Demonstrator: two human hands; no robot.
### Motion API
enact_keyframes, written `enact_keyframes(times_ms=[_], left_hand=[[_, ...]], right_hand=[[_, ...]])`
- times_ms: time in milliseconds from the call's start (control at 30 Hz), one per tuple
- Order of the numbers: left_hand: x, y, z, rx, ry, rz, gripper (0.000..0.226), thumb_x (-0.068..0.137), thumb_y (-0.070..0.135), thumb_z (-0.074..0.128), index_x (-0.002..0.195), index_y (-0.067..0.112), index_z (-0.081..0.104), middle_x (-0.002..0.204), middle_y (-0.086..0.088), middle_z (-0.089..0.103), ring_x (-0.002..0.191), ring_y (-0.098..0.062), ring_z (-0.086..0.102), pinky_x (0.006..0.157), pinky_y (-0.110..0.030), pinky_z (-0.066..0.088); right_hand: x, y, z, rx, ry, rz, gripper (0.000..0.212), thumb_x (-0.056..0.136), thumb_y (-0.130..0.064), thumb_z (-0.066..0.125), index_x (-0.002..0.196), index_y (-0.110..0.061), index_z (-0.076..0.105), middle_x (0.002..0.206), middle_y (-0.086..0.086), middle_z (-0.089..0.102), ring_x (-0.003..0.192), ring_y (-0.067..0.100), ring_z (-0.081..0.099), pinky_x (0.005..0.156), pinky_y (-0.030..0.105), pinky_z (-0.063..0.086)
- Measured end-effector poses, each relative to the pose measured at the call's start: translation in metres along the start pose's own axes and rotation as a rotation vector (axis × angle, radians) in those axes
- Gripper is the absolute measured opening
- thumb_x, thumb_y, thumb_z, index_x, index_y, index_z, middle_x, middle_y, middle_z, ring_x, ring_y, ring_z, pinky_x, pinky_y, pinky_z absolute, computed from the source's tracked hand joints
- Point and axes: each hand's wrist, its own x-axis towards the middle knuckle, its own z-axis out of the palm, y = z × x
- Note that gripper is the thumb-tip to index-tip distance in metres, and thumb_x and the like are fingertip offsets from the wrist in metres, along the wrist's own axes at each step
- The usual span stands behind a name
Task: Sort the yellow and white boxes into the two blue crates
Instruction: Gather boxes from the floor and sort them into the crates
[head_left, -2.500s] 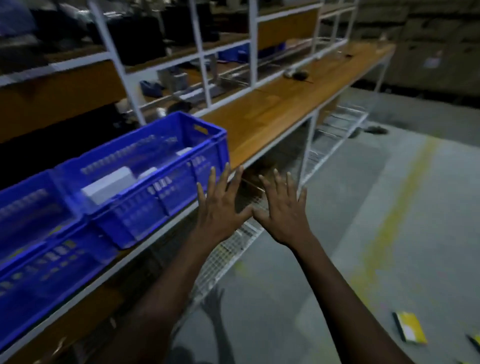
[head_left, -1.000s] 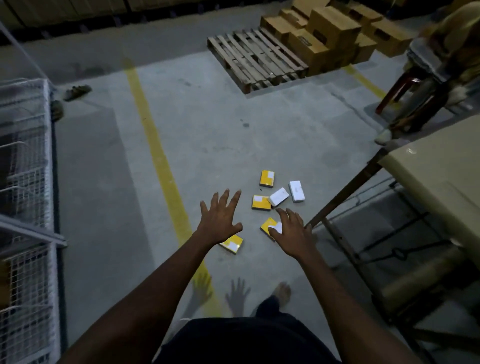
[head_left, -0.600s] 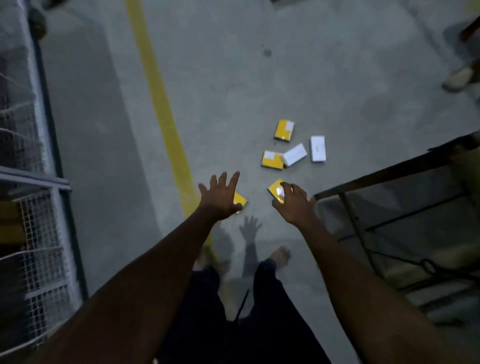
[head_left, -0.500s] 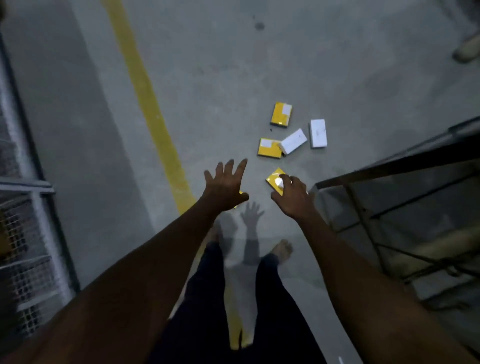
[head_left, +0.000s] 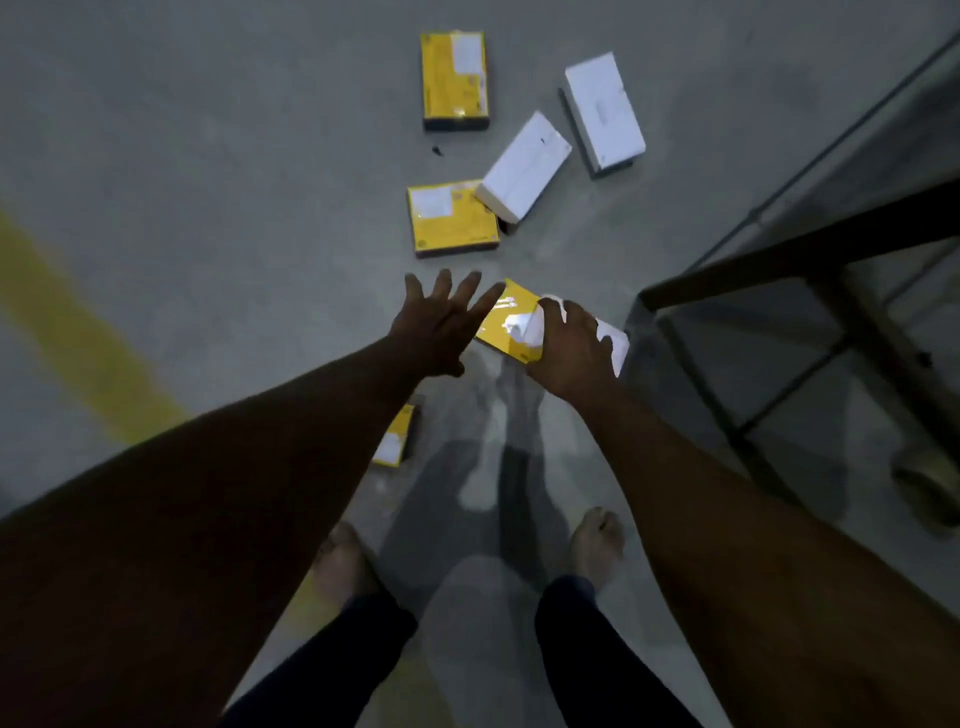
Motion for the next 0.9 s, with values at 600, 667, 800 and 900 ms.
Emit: enact_keyframes(times_ms=[600,667,800,900], left_hand=[[0.147,0.042,0.117,0.163,0.211,0.173,0.136,0.046,0.052,0.089,0.151,0.012,0.011,0.157,-0.019,0.027,0.138,-0.046,0.033,0.090,-0.065,0.044],[0.148,0.043,0.117,0.123,0.141,0.190,0.135,0.038,0.053,0.090,0.149,0.012,0.026,0.142,-0.023,0.047,0.126,-0.044,0.048,0.087,-0.059,0.048],[0.111,0.051,0.105,-0.134,0.054,0.016,0.135,0.044,0.062,0.084,0.155,0.026,0.015,0.142,-0.022,0.038,0.118,-0.039,0.046,0.091,-0.052,0.040],[0.056,0.051,0.076,-0.403,-0.042,-0.220,0.131,0.050,0.062,0.081,0.153,0.038,0.004,0.141,-0.022,0.027,0.120,-0.043,0.040,0.093,-0.054,0.040]], right_hand=[[0.068,0.073,0.122,-0.069,0.079,-0.056,0.092,0.070,-0.047,0.070,0.147,-0.025,0.027,0.128,0.014,0.051,0.117,0.037,0.049,0.100,0.054,0.038],[0.065,0.076,0.115,-0.023,0.087,-0.038,0.089,0.071,-0.043,0.071,0.147,-0.023,0.029,0.127,0.014,0.051,0.115,0.036,0.050,0.098,0.051,0.040],[0.044,0.070,0.071,0.124,0.016,0.028,0.097,0.070,-0.041,0.073,0.150,-0.026,0.021,0.141,0.008,0.038,0.127,0.032,0.040,0.101,0.053,0.038],[0.023,0.050,0.020,0.349,-0.012,0.147,0.100,0.068,-0.041,0.075,0.150,-0.030,0.018,0.144,0.005,0.034,0.129,0.032,0.039,0.102,0.055,0.036]])
